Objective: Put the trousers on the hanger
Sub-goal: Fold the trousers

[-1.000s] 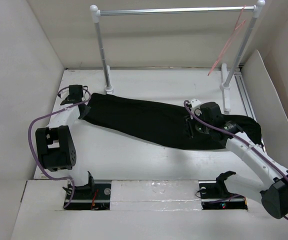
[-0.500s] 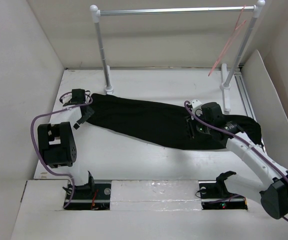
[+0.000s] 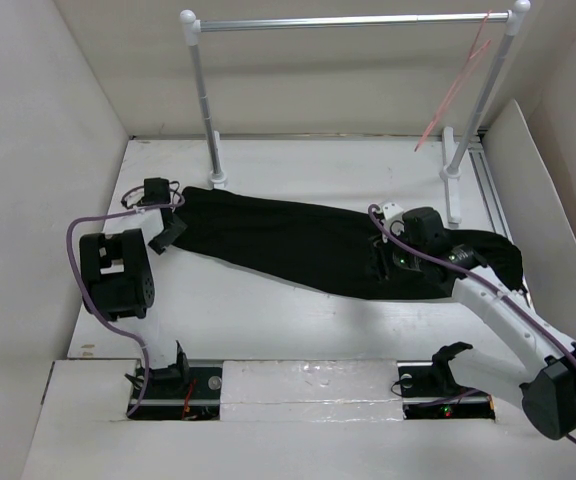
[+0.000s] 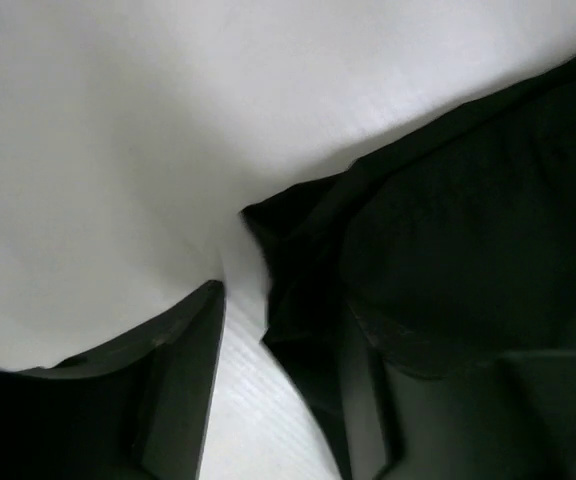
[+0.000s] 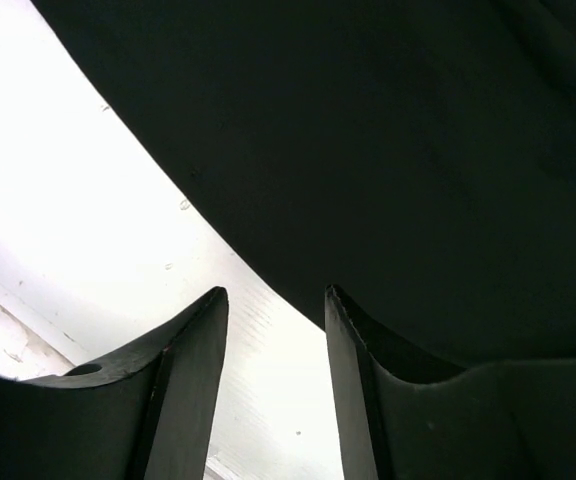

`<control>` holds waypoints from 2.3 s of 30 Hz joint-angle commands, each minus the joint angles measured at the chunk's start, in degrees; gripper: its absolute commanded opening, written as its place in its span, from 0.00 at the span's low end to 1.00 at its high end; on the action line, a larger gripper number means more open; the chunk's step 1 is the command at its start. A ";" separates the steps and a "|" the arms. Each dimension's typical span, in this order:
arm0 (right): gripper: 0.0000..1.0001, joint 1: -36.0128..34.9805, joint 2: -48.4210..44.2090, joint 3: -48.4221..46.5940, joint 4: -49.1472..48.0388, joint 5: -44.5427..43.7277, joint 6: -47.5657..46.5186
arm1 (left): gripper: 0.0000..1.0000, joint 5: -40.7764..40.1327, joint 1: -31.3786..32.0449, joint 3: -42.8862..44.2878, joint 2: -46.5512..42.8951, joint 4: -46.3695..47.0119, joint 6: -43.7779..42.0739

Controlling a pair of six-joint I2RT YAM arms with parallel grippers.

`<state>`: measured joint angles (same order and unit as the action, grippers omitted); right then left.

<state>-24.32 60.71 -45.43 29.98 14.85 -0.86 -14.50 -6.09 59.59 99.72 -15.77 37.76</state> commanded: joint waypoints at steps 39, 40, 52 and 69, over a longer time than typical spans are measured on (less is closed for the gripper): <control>1.00 44.16 -6.22 -1.41 12.48 5.45 5.87 | 0.74 7.31 8.74 -2.64 -35.03 -3.57 -1.10; 1.00 45.92 -5.78 -0.63 12.13 5.36 6.40 | 0.74 7.21 11.77 -3.16 -35.12 -2.00 -2.33; 1.00 60.26 6.62 12.21 -17.55 9.23 17.64 | 0.73 6.77 41.24 -11.16 -29.67 3.82 -2.78; 0.17 59.12 20.41 12.39 -22.86 3.69 21.26 | 0.72 10.10 37.21 -18.81 -23.88 6.72 -1.81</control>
<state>34.13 79.37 -32.69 7.81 20.27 20.16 -5.93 32.40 42.28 74.11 -10.48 35.11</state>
